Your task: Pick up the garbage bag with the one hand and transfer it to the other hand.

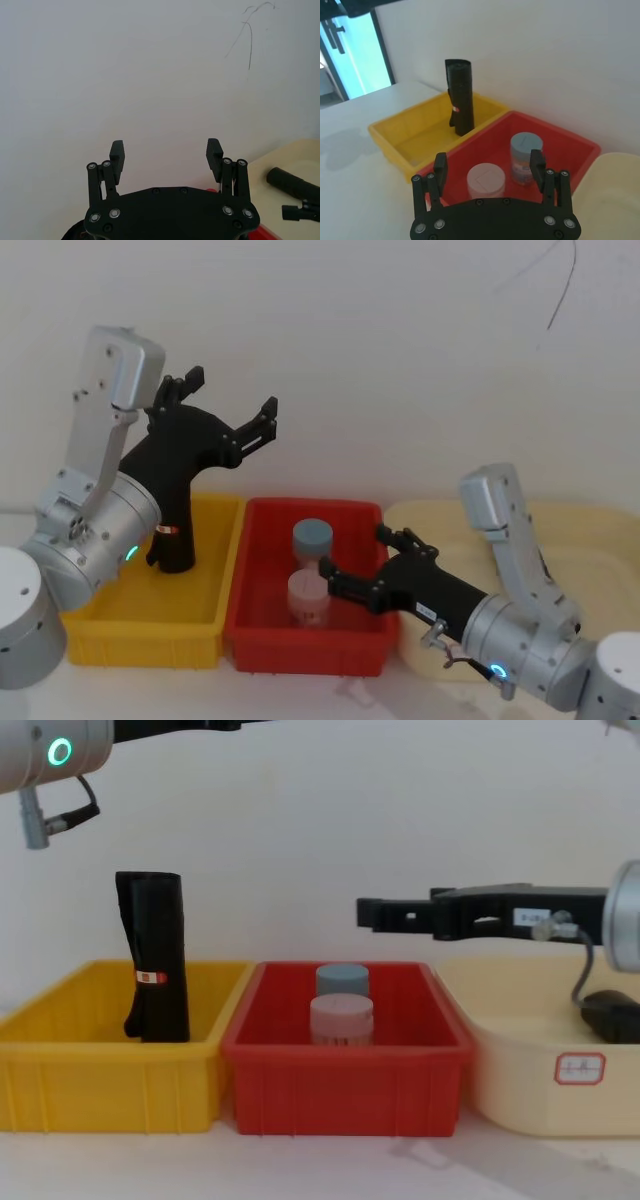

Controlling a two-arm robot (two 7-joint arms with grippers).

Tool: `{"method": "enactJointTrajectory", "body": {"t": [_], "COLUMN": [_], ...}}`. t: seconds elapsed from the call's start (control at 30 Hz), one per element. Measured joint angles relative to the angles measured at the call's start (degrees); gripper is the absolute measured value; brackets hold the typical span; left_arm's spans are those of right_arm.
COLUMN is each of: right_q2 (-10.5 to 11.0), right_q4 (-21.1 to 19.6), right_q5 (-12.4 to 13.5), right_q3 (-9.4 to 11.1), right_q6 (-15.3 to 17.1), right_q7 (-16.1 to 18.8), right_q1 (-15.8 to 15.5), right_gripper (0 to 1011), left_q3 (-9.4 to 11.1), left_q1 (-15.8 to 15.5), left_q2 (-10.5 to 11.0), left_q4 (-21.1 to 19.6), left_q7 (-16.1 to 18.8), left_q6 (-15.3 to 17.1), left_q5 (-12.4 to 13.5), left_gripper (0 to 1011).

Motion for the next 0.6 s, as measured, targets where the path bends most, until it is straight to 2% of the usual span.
{"method": "enactJointTrajectory", "body": {"t": [0.6], "right_q2": [-1.75], "right_q4": [6.09], "right_q5": [-1.0], "right_q3": [-4.59], "right_q6": [3.13], "right_q7": [0.3], "right_q1": [4.78], "right_gripper": [1001], "left_q3": [-0.56], "left_q1": [0.49], "left_q2": [0.44], "left_q4": [-0.71], "left_q7": [0.55], "left_q6": [0.25], "left_q5": [0.27], "left_gripper": [1001]}}
